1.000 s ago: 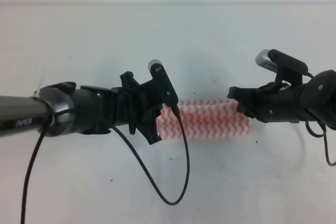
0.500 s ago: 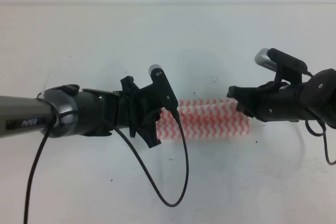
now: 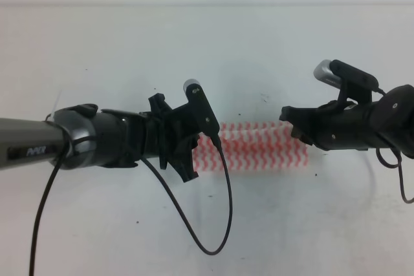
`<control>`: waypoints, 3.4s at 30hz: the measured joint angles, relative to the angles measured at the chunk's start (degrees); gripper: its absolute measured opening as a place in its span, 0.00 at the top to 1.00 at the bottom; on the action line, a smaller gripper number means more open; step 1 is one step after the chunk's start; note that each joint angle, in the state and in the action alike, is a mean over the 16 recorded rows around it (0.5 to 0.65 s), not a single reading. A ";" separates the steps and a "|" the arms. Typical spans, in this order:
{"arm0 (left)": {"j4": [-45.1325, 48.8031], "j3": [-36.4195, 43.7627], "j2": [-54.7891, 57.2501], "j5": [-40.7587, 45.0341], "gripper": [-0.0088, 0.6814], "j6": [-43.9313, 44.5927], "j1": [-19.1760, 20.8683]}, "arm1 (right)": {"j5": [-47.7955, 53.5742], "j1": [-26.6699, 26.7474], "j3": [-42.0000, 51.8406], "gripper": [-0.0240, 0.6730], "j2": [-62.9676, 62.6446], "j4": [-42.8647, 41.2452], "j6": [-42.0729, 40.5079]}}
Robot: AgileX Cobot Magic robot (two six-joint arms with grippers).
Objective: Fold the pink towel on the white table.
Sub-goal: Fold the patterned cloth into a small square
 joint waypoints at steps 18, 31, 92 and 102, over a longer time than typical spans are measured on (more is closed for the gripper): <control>-0.28 -0.01 0.05 0.20 0.99 0.18 0.00 | -0.02 -0.01 0.00 0.99 -0.17 -0.03 -0.19; -0.56 -1.54 0.40 0.16 0.99 -0.18 0.00 | -0.12 -0.01 0.00 0.99 -0.21 -0.02 -1.10; -0.17 -0.68 1.36 13.45 0.77 -22.94 0.10 | -0.07 -0.02 0.01 0.98 -0.37 0.35 -1.29; -0.01 -0.62 3.56 13.22 0.77 -21.05 0.10 | -0.62 -0.02 0.01 0.83 -0.37 2.09 -1.29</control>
